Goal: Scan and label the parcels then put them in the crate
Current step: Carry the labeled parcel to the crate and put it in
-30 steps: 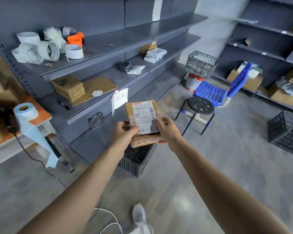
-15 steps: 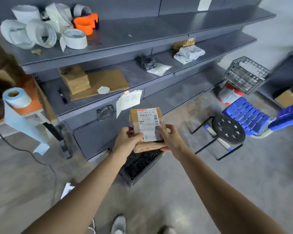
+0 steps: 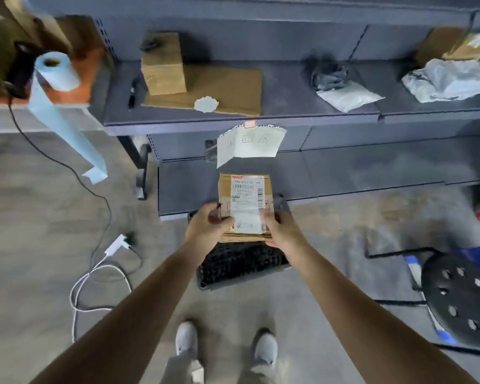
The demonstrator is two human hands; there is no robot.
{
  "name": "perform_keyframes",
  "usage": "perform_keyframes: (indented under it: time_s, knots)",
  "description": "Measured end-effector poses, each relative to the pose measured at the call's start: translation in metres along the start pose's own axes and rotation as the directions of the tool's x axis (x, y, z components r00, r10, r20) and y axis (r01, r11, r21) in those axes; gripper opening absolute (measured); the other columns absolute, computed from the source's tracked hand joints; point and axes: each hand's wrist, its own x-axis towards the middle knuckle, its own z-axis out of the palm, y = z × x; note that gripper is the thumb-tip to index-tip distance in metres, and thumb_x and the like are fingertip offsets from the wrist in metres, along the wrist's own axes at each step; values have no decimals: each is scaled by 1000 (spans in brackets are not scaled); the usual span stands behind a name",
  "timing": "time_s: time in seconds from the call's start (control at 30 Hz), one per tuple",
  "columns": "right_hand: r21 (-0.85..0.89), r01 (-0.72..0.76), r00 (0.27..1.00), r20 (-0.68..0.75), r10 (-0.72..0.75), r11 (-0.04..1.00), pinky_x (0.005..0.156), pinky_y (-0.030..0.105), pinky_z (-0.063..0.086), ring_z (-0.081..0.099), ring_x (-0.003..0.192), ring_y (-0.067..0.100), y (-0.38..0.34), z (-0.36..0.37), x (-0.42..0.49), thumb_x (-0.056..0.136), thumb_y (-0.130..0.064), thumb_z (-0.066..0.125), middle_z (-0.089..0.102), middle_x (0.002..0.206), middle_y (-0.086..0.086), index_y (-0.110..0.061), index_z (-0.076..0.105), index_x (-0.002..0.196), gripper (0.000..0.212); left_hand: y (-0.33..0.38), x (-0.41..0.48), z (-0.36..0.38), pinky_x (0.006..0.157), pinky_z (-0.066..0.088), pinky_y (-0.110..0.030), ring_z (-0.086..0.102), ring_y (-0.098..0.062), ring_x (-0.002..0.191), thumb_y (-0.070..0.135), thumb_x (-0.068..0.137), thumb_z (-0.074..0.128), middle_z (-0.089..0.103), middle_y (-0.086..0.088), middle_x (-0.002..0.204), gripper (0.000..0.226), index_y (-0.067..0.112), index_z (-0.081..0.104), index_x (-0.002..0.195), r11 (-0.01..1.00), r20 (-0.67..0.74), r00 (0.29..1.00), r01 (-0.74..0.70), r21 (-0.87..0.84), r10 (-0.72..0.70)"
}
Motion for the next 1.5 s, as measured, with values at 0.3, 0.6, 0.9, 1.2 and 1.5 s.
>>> perform_keyframes:
  time_s: [0.3, 0.6, 0.9, 1.2, 1.5]
  knots:
    - [-146, -40, 997, 61, 50, 988, 92, 45, 55, 66, 103, 20, 118, 59, 140, 71, -79, 50, 66, 121, 1, -24, 55, 131, 82, -137, 100, 62, 67, 60, -41, 69, -16, 78, 51, 89, 53, 71, 6, 92, 35, 26, 63, 112, 992, -36, 992, 119, 35, -118]
    - [-203, -166, 978, 93, 188, 965, 87, 42, 58, 61, 100, 22, 241, 145, 280, 99, -49, 46, 59, 122, 5, -17, 54, 132, 46, -271, 215, 110, 52, 39, -24, 55, -14, 67, 30, 95, 52, 62, -2, 88, 22, 12, 56, 108, 953, -71, 958, 283, 103, -277]
    - [-421, -257, 930, 137, 341, 870, 82, 36, 57, 59, 106, 25, 327, 230, 397, 101, -51, 34, 58, 126, 8, -17, 51, 137, 52, -365, 305, 148, 83, 45, -29, 56, -31, 117, 11, 100, 42, 57, -18, 130, 36, -2, 50, 134, 878, 20, 919, 371, 302, -394]
    - [-559, -167, 906, 239, 350, 812, 96, 34, 40, 43, 133, 32, 333, 243, 407, 105, -44, 30, 34, 155, 10, -15, 25, 154, 57, -376, 325, 151, 97, 41, -27, 50, -31, 121, 12, 94, 48, 45, -20, 139, 50, 2, 36, 142, 868, 43, 908, 383, 316, -416]
    - [-664, 126, 985, 175, -11, 737, 111, 43, 36, 35, 141, 29, 203, 147, 283, 96, -53, 50, 30, 158, 7, -24, 23, 154, 71, -252, 208, 101, 110, 33, -50, 17, -36, 143, 14, 87, 63, 12, -11, 158, 91, 25, 3, 155, 802, -28, 973, 203, 562, -227]
